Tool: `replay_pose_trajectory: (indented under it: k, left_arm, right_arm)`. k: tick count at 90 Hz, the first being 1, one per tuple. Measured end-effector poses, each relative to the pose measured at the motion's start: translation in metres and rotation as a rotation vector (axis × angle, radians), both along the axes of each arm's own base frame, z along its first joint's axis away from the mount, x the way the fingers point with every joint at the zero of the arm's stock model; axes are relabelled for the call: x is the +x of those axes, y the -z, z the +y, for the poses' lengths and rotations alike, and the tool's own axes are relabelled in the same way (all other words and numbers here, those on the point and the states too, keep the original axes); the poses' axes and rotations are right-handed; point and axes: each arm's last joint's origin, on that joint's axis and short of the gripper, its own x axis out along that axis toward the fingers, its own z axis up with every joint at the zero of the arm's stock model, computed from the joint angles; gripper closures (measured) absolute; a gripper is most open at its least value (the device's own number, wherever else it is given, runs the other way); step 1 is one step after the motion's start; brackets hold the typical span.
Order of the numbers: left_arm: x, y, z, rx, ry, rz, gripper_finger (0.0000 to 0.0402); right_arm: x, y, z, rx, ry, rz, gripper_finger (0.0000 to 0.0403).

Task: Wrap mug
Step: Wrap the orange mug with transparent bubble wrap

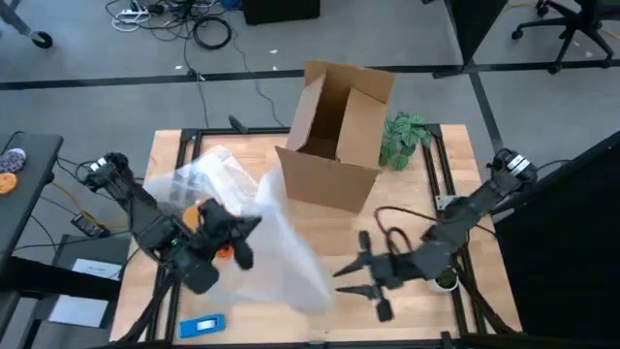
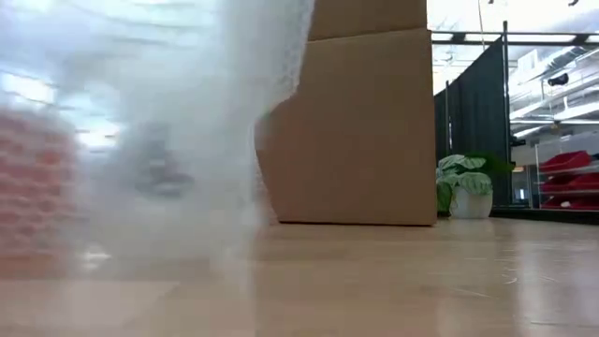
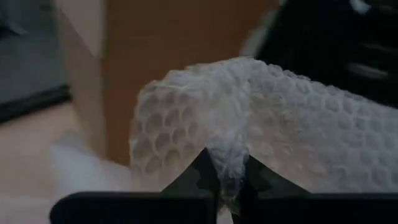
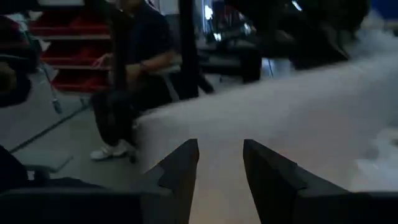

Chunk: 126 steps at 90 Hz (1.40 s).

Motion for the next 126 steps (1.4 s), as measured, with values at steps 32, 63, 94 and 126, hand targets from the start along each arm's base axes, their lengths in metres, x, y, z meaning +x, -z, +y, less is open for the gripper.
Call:
replay_pose_trajectory:
  k: [32, 63, 94, 126]
  left_arm:
    - [0.038, 0.012, 0.043, 0.215, -0.251, 0.105, 0.0402]
    - [0.066, 0.039, 0.052, 0.448, -0.314, 0.326, 0.0402]
    - [0.056, 0.052, 0.053, 0.494, -0.021, 0.734, 0.0401]
    - [0.039, 0.061, 0.054, 0.402, 0.141, 0.985, 0.0367]
  right_arm:
    - [0.02, 0.039, 0.027, -0.062, 0.006, 0.042, 0.0292]
    - [0.111, 0.172, -0.012, 0.069, 0.437, 0.247, 0.0296]
    - [0.134, 0.262, -0.039, 0.339, 0.403, 0.513, 0.0343]
    - [0.088, 0.222, -0.018, 0.36, 0.2, 0.969, 0.0401]
